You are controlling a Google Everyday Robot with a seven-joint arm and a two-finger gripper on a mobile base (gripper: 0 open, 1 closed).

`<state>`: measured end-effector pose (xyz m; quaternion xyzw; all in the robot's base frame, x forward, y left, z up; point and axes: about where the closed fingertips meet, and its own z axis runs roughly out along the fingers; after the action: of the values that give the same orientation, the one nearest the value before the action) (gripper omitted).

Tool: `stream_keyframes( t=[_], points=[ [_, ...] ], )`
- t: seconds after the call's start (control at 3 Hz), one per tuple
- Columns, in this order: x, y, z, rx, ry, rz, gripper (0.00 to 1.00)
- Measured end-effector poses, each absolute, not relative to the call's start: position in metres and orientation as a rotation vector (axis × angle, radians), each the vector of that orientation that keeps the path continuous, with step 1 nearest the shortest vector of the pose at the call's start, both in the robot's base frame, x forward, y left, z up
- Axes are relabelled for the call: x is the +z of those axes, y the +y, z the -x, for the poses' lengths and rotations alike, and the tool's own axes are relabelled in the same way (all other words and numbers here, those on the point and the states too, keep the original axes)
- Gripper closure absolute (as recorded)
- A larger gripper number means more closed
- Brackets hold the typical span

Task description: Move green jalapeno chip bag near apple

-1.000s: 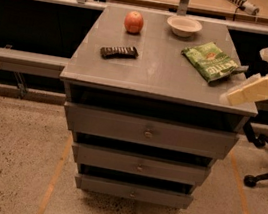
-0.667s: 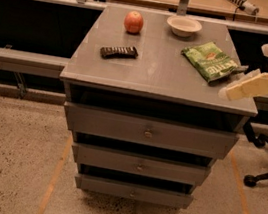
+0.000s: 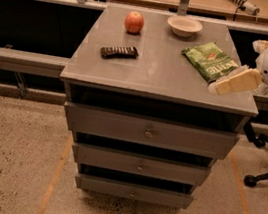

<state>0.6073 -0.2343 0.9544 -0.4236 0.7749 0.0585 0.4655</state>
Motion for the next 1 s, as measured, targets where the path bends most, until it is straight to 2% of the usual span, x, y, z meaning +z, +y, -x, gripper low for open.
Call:
stream_keyframes(
  t=[0.67, 1.0],
  points=[
    [0.927, -0.262, -0.682, 0.178, 1.883, 0.858, 0.00],
    [0.927, -0.262, -0.682, 0.178, 1.883, 0.858, 0.00]
  ],
)
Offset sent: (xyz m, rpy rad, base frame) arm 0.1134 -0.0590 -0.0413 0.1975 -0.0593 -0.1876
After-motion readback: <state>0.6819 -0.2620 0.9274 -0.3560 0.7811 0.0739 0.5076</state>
